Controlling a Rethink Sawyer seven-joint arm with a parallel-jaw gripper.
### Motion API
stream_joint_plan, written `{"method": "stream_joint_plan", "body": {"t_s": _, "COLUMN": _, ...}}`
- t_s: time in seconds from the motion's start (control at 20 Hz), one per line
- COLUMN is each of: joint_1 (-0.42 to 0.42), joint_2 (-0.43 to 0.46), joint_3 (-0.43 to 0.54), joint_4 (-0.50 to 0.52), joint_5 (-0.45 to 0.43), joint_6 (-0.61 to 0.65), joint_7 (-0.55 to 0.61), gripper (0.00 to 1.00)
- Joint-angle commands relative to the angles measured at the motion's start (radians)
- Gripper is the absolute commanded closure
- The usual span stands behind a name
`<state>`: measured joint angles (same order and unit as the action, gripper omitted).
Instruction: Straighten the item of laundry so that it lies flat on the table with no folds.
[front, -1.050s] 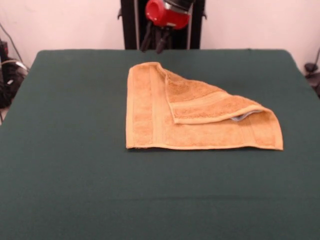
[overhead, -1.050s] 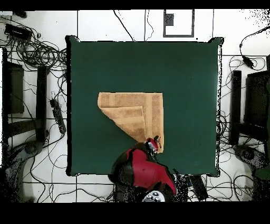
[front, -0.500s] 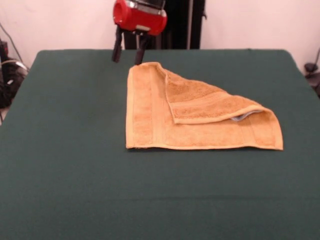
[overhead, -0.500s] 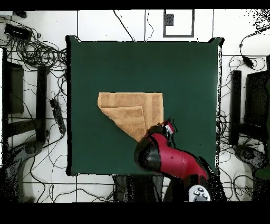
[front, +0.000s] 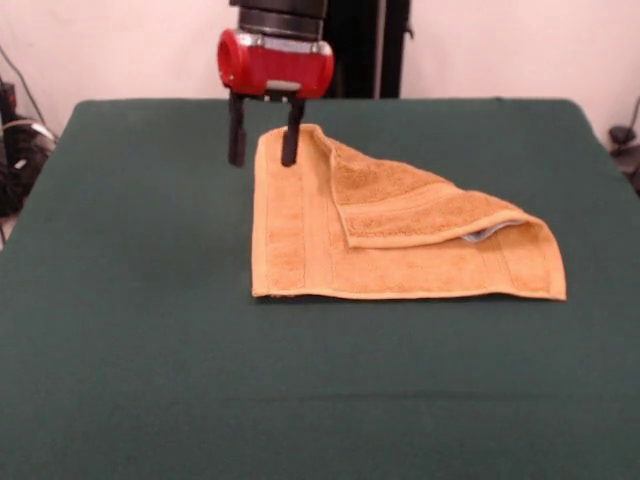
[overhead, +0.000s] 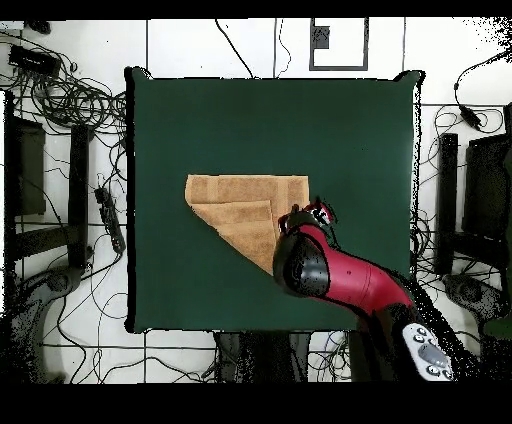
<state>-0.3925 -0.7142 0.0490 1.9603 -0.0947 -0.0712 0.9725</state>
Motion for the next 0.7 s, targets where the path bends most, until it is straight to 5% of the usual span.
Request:
{"method": "stream_joint_plan", "body": {"t_s": 0.05, "joint_1": -0.091, "joint_2": 0.050, "joint_3": 0.354, "joint_4": 0.016, "joint_5": -0.050, "joint_6": 0.176, "joint_7": 0.111, "gripper": 0.00}}
{"method": "stream_joint_plan", "body": {"t_s": 0.4, "joint_1": -0.163, "joint_2": 0.083, "joint_3": 0.453, "joint_4": 0.027, "joint_5": -0.036, "joint_6": 0.242, "joint_7": 0.113, "gripper": 0.00}}
{"method": "stream_joint_plan", "body": {"t_s": 0.7, "joint_1": -0.136, "joint_2": 0.120, "joint_3": 0.418, "joint_4": -0.014, "joint_5": -0.032, "joint_6": 0.320, "joint_7": 0.096, "gripper": 0.00}}
